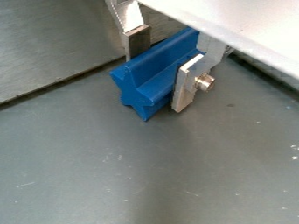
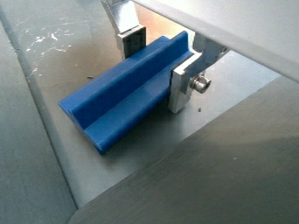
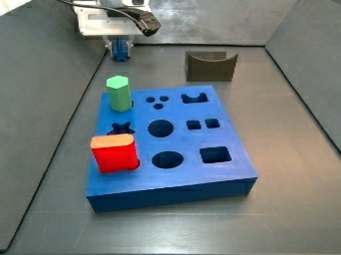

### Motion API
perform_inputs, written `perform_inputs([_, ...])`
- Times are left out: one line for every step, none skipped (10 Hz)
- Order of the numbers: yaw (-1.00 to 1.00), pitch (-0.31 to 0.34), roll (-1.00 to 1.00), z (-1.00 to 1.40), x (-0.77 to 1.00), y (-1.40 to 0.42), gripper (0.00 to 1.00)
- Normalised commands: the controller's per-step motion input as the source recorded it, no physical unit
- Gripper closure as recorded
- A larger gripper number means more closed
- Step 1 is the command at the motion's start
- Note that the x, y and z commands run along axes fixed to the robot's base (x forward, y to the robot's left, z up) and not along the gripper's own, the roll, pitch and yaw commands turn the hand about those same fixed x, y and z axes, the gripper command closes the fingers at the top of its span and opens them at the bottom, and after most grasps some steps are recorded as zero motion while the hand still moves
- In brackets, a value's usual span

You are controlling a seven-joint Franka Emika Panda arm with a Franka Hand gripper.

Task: Pick up the star object. Move up. Place the star object on the fixture. Regrasp the star object. Move to above the board. Insert the star object.
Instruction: Pick up the star object, then move up.

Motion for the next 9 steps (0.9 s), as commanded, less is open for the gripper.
perform_inputs([0.00, 0.000, 0.00, 0.00, 0.00, 0.00, 1.00])
perform_inputs([0.00, 0.000, 0.00, 0.00, 0.00, 0.00, 1.00])
perform_inputs([0.00, 0.000, 0.00, 0.00, 0.00, 0.00, 1.00])
perform_inputs([0.00, 0.000, 0.00, 0.00, 0.00, 0.00, 1.00])
perform_inputs([0.00, 0.000, 0.00, 0.83, 0.00, 0.00, 1.00])
perform_inputs([0.01, 0.003, 0.00, 0.83, 0.00, 0.01, 1.00])
perform_inputs([0.01, 0.025, 0.00, 0.76, -0.03, 0.01, 1.00])
perform_inputs([0.00, 0.042, 0.01, 0.63, -0.03, 0.01, 1.00])
perform_inputs([-0.01, 0.055, 0.03, 0.49, -0.03, 0.01, 1.00])
